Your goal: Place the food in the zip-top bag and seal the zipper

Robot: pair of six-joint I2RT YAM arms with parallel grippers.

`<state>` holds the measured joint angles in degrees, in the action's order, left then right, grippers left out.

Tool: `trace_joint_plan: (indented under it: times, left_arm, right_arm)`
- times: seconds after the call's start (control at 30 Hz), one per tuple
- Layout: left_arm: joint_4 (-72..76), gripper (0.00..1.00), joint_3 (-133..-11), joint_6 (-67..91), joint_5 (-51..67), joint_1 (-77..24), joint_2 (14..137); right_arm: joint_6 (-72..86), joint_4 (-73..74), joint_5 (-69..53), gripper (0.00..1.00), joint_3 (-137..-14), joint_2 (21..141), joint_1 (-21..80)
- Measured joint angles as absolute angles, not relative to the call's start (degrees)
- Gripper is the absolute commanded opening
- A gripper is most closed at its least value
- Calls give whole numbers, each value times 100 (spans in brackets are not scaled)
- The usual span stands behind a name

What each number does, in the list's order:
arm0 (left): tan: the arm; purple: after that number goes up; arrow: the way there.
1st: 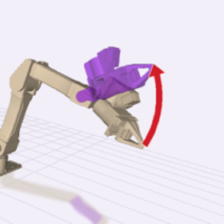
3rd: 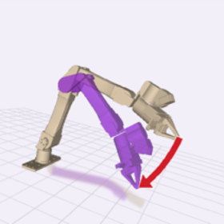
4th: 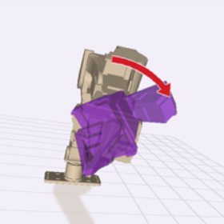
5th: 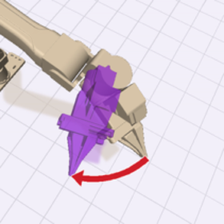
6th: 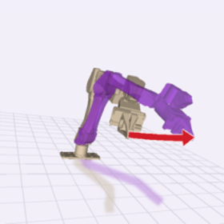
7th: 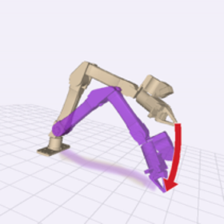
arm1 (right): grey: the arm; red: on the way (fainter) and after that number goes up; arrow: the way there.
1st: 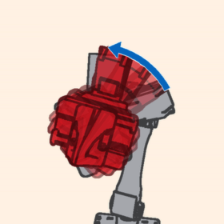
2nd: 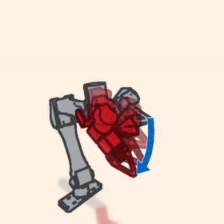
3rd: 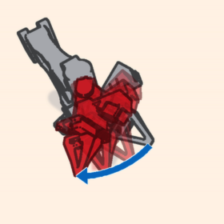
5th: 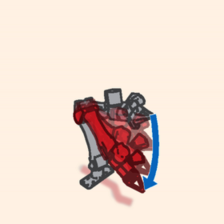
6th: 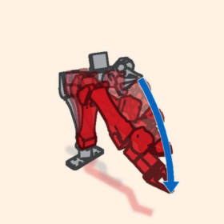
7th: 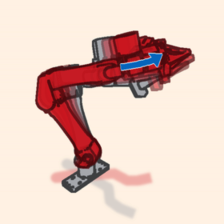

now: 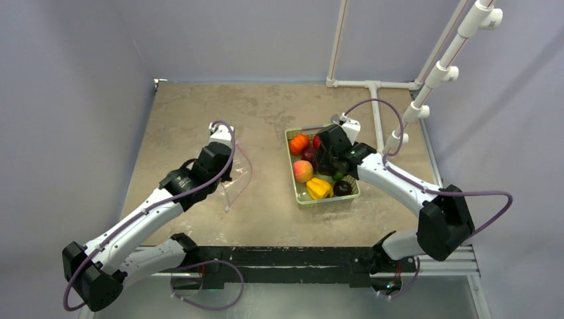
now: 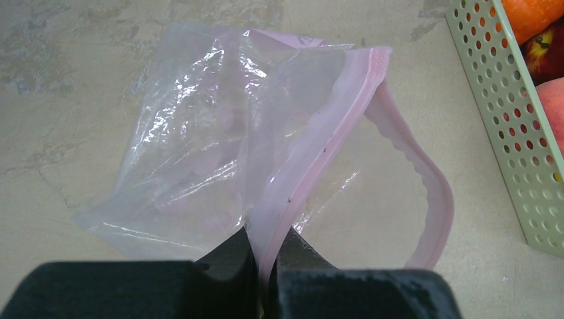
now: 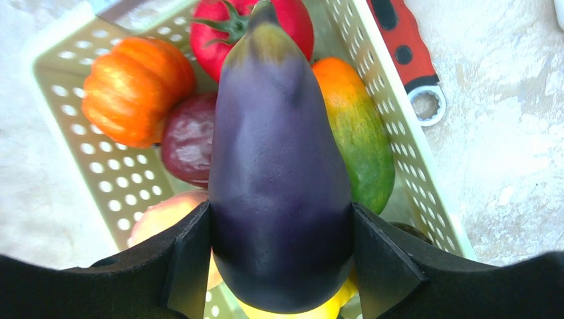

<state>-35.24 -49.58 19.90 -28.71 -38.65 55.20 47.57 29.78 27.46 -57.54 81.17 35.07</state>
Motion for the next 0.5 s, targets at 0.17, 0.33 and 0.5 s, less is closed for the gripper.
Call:
trace_joint_plan:
  times: [0.17,0.33,0.5]
  left_arm:
    - [-3524,0,-4958,1990,-2873,-3865,5542]
    - [-3524,0,-4958,1990,-2893,-3865,5542]
    - [-3524,0,-4958,1990,-2917,-3865,5548]
  right_arm:
    - [4574,2934,2720,13,-6027,7898,3507]
    - [4211,2753,2399,13,-6145,7596,3509]
    - [3697,2349,1619,11,-6145,7150,3575]
